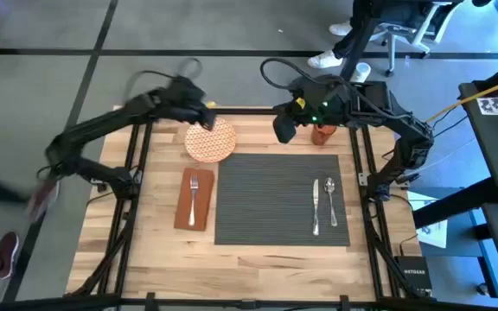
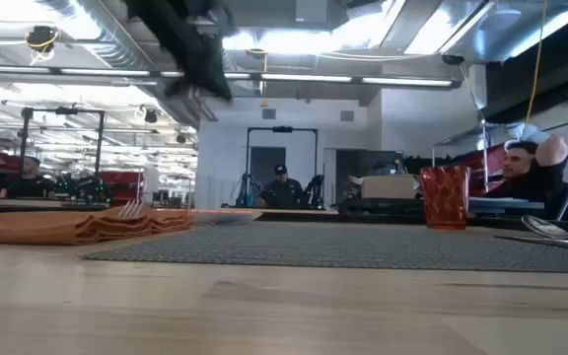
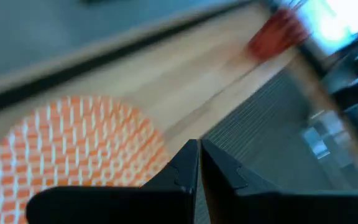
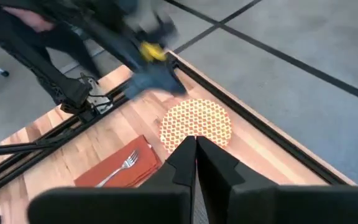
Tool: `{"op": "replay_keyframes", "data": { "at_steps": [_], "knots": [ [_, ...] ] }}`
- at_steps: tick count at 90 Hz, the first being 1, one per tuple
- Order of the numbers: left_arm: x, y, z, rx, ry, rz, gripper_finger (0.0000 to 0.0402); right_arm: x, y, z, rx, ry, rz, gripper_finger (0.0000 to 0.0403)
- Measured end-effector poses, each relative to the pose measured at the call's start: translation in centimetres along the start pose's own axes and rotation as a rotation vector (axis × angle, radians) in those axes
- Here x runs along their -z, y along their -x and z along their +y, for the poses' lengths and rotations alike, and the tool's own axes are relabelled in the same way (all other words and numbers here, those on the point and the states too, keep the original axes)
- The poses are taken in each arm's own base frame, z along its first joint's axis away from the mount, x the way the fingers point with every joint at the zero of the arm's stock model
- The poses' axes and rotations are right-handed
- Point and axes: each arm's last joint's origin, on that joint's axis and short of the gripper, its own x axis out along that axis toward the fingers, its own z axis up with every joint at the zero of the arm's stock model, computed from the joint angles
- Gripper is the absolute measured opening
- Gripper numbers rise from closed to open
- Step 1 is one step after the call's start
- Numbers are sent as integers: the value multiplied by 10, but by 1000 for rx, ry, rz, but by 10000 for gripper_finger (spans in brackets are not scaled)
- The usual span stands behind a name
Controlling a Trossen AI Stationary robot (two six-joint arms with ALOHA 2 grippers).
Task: Set table place
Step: Put the orange plate on the gray tablemat to the left of the silver fork
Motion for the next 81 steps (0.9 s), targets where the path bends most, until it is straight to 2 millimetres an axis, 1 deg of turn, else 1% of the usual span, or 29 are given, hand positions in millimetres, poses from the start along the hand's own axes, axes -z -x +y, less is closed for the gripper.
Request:
{"op": "replay_keyframes", "data": {
  "at_steps": [7, 15, 23, 32, 45, 56, 66, 81],
  "knots": [
    [-5, 39, -6, 41, 12, -119, 0, 1, -6, -3, -18, -4, 32, 1],
    [-2, 74, -8, 76, 33, -199, 0, 4, -17, -5, -36, -9, 57, 6],
    [6, 101, -6, 80, 56, -229, 0, 9, -31, -3, -50, -5, 78, 15],
    [18, 123, -1, 44, 71, -230, 0, 16, -49, 0, -68, 15, 80, 29],
    [32, 141, 6, -8, 80, -206, 0, 29, -77, 5, -122, 13, 83, 45],
    [40, 150, 9, -19, 90, -190, 0, 38, -98, 8, -166, -8, 59, 54],
    [44, 153, 11, -33, 97, -164, 0, 47, -111, 5, -165, -42, 62, 63],
    [48, 153, 12, -51, 81, -134, 0, 56, -122, 2, -150, -54, 74, 76]
  ]
}}
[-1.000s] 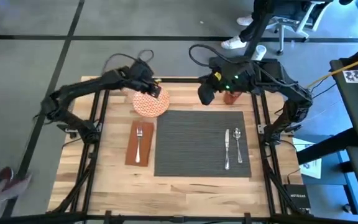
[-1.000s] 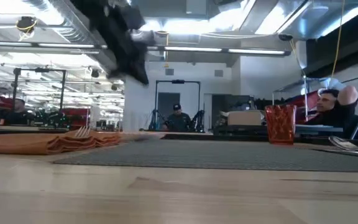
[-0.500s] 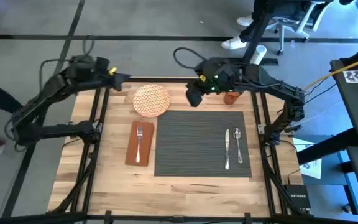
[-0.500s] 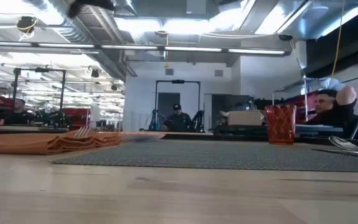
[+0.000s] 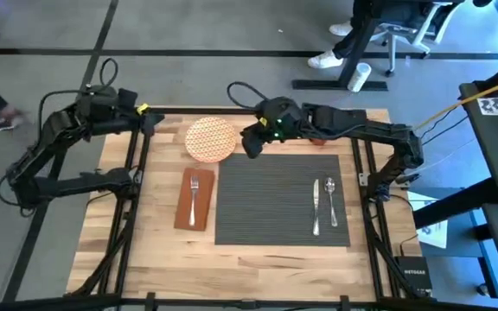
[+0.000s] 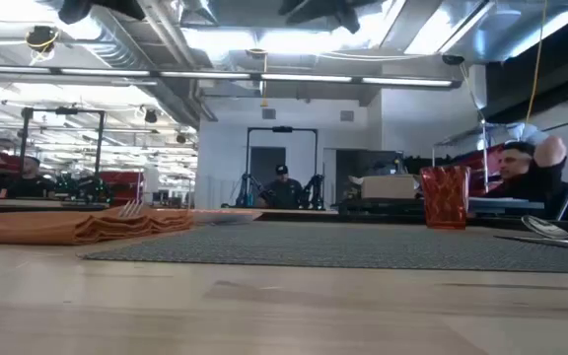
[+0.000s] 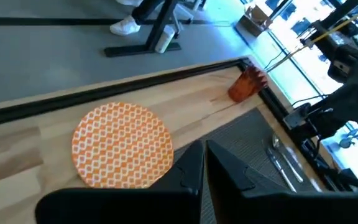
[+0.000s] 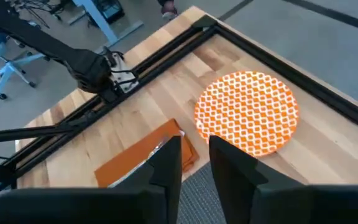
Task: Set table place
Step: Put the orange plate on the gray tablemat to the left of the silver fork
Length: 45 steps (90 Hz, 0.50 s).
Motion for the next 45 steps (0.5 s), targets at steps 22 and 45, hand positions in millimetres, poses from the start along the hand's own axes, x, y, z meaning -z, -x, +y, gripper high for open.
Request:
{"op": "replay_keyframes", "data": {
  "at_steps": [22, 45],
  "knots": [
    [-1, 0, 0, 2, -127, -4, 0, -3, 0, 2, -12, 86, -41, 79],
    [3, 0, -6, 52, -345, 12, 0, -6, 0, 4, -25, 160, -74, 79]
  ]
}}
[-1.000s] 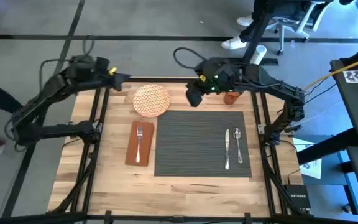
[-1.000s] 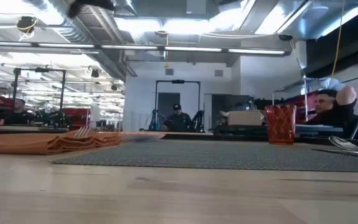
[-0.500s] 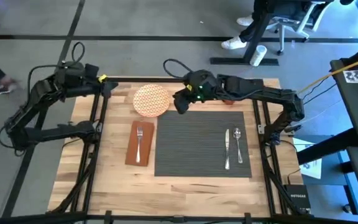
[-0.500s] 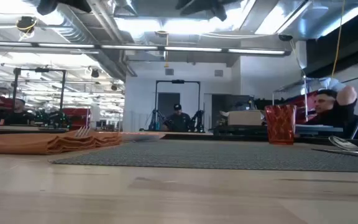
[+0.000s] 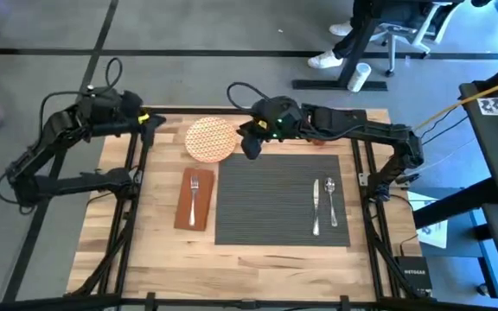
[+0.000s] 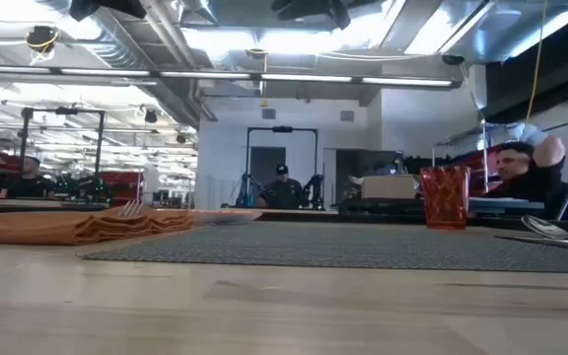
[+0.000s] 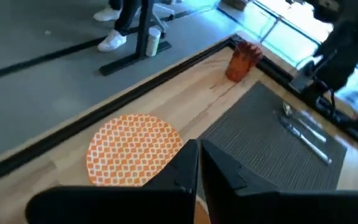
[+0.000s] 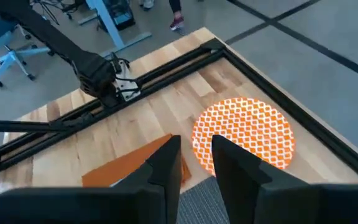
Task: Set table place
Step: Put the orange plate on the gray tablemat to the left of the silver fork
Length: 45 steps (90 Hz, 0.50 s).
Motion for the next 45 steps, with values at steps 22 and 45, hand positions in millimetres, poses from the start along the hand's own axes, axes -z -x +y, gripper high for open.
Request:
{"op": "replay_keyframes", "data": {
  "at_steps": [22, 45],
  "knots": [
    [0, 0, -8, 68, -127, -12, 0, 0, -3, 0, 1, 19, 0, 79],
    [-2, -3, -14, 98, -178, -25, 0, 3, -11, 0, 3, 53, 8, 79]
  ]
}}
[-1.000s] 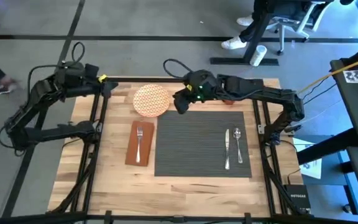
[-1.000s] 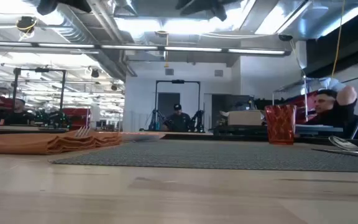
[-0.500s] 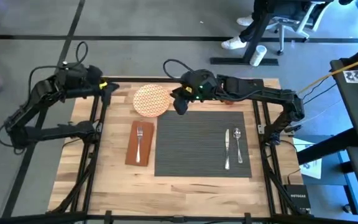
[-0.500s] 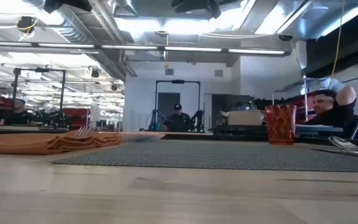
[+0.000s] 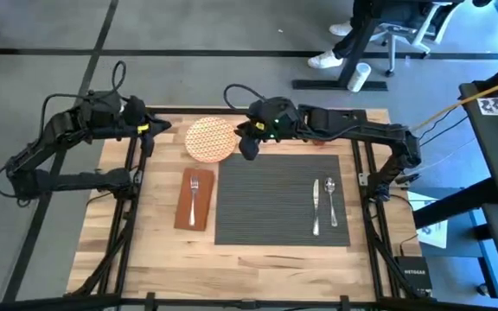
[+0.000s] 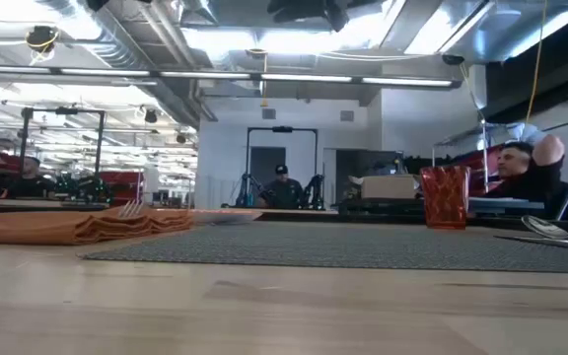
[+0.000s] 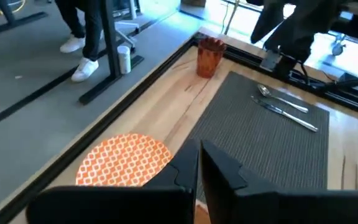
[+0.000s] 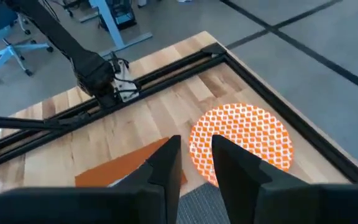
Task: Set table place
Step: Put the orange plate on the gray tablemat to the left of the silver fork
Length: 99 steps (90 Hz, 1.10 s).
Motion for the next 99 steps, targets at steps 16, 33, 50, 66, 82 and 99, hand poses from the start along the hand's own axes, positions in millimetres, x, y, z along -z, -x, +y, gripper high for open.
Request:
{"op": "replay_keyframes", "data": {
  "at_steps": [16, 33, 50, 66, 82, 99],
  "knots": [
    [-1, -10, -3, 4, 1, 33, 0, 2, -6, -1, 4, 70, 10, 79],
    [-2, -18, -6, 19, -40, 63, 0, 17, -41, -5, 95, 78, 72, 79],
    [-1, -16, -9, 40, -79, 56, 0, 42, -95, -10, 125, -92, 130, 79],
    [-6, -10, -9, 47, -99, -12, 0, 60, -132, -15, 64, -240, 174, 79],
    [-7, -10, -9, 49, -56, -28, 0, 72, -143, -29, 92, -279, 250, 79],
    [-7, -10, -9, 49, -25, -20, 0, 70, -146, -40, 94, -311, 259, 79]
  ]
}}
